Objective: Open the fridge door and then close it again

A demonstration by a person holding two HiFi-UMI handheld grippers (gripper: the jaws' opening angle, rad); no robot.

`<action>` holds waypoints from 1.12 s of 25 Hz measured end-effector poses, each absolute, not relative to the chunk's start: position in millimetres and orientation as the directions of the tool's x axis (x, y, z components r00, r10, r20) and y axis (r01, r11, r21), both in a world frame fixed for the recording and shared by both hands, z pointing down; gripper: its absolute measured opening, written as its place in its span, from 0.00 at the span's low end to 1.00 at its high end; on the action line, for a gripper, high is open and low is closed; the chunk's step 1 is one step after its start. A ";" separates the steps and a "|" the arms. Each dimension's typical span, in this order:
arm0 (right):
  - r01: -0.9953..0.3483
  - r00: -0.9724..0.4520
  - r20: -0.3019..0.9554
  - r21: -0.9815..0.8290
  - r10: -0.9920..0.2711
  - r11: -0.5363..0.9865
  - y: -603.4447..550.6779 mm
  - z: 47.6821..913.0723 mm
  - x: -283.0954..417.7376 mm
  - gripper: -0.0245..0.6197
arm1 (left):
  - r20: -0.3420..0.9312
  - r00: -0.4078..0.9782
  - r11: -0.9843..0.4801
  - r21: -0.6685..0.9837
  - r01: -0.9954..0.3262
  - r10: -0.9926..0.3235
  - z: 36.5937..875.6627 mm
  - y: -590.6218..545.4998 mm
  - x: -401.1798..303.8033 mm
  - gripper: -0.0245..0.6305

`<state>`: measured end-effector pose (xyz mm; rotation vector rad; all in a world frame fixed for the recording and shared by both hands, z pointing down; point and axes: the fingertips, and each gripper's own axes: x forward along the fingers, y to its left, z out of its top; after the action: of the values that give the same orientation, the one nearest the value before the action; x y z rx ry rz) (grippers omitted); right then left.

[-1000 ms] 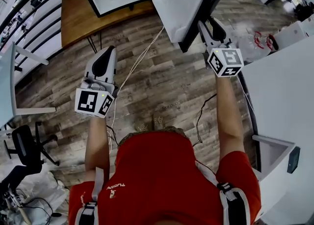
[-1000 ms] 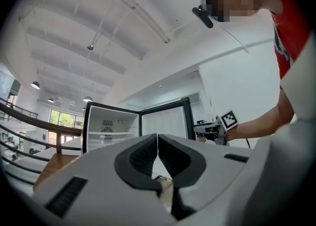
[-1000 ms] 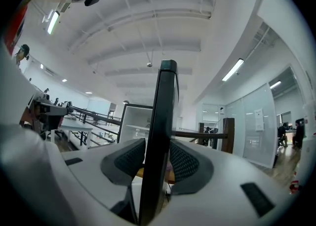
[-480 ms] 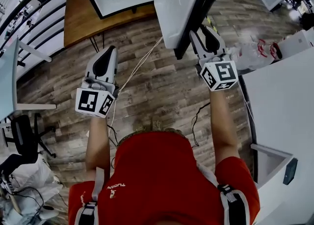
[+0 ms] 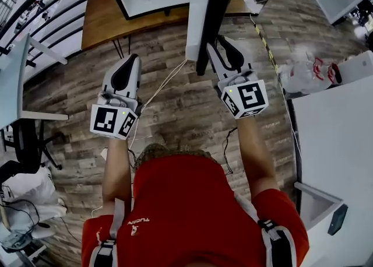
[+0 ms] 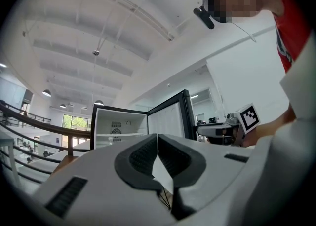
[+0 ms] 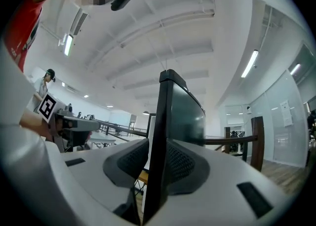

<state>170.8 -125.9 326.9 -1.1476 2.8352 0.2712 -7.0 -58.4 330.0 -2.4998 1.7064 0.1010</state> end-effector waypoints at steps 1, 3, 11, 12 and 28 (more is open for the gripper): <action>-0.688 -0.725 -0.134 0.135 -0.675 0.713 -126.0 326.3 164.7 0.23 | -0.119 0.360 -0.356 -0.055 -0.933 -0.925 330.4 -59.5 -9.3 0.06; -0.678 -0.735 -0.141 0.137 -0.663 0.722 -128.0 324.2 152.7 0.22 | -0.122 0.351 -0.347 -0.054 -0.936 -0.928 329.9 -62.9 -14.5 0.06; -0.634 -0.773 -0.158 0.154 -0.614 0.758 -134.4 319.0 105.7 0.19 | -0.146 0.334 -0.330 -0.054 -0.943 -0.931 327.6 -82.2 -41.6 0.06; -0.628 -0.778 -0.161 0.156 -0.607 0.763 -135.3 318.6 98.0 0.19 | -0.150 0.334 -0.330 -0.054 -0.942 -0.930 327.7 -86.3 -46.6 0.06; -0.606 -0.794 -0.167 0.148 -0.584 0.782 -187.1 309.9 -34.1 0.11 | -0.152 0.376 -0.373 -0.048 -0.926 -0.914 325.2 -173.3 -156.2 0.06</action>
<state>-34.1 -187.1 309.9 -0.9578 2.8591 0.2956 -156.2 -173.3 325.2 -2.4999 1.6811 0.1503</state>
